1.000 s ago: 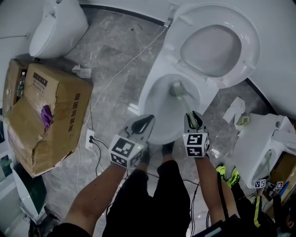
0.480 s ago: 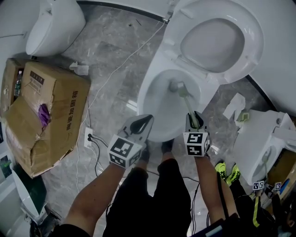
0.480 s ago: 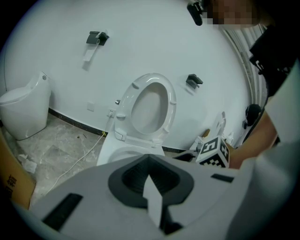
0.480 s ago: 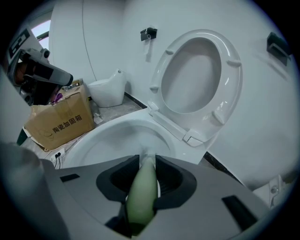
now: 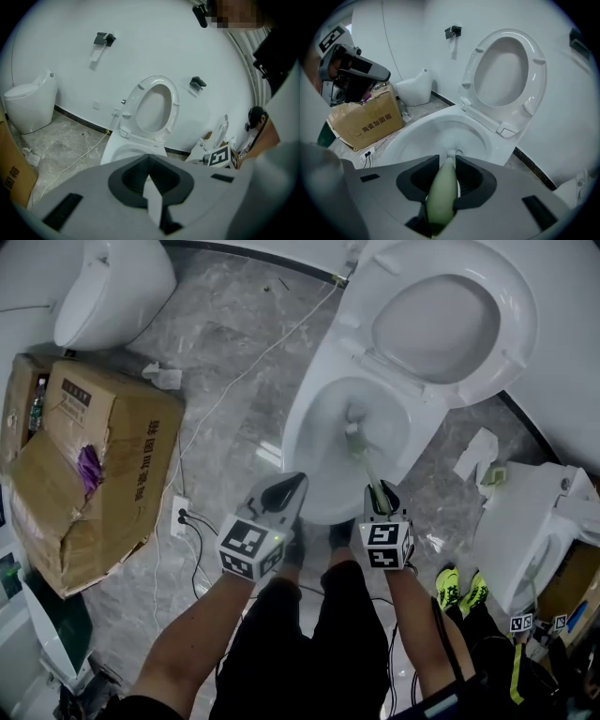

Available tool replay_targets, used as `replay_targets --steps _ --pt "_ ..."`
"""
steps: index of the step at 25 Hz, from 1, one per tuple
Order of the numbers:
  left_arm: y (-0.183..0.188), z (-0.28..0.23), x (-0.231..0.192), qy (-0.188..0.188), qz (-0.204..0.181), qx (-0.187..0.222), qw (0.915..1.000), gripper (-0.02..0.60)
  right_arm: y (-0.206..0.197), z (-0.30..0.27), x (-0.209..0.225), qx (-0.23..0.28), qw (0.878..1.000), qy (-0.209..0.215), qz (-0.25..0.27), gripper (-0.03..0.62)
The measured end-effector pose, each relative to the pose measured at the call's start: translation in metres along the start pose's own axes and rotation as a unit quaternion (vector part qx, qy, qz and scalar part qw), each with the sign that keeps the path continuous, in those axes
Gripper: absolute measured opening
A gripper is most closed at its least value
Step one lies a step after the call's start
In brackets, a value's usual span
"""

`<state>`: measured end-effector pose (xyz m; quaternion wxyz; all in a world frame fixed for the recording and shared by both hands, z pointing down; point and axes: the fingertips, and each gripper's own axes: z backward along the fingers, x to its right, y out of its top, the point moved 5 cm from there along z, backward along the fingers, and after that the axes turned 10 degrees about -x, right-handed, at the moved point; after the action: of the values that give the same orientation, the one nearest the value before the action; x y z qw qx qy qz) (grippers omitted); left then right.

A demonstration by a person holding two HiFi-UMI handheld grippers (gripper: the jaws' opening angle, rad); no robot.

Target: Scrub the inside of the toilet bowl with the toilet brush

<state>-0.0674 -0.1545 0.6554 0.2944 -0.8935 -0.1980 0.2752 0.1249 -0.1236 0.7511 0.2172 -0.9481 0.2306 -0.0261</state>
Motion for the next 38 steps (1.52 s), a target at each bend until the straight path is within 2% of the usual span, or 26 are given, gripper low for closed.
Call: replay_targets --steps 8,16,22,26,32,38 --pt "-0.01 0.01 -0.007 0.007 0.003 0.001 1.0 0.009 0.028 -0.012 -0.019 0.025 0.999 0.019 0.015 0.114" --pt "-0.013 0.008 -0.01 0.014 0.016 0.001 0.9998 0.009 0.056 -0.033 0.013 0.034 0.999 -0.008 0.015 0.114" --pt "-0.015 0.003 -0.011 0.011 0.017 0.002 0.9998 0.009 0.062 -0.037 0.037 0.033 0.999 -0.037 0.005 0.114" --pt "-0.012 0.002 -0.009 0.007 0.017 0.001 0.9998 0.009 0.061 -0.03 0.035 0.033 0.999 -0.033 0.01 0.114" --pt "-0.006 0.003 -0.003 0.003 0.009 0.004 0.9999 0.009 0.074 -0.013 0.017 0.067 0.997 -0.014 0.04 0.114" --pt "-0.009 0.011 -0.001 0.002 -0.006 0.001 1.0 0.009 0.089 -0.013 0.023 0.079 0.995 -0.03 0.049 0.114"
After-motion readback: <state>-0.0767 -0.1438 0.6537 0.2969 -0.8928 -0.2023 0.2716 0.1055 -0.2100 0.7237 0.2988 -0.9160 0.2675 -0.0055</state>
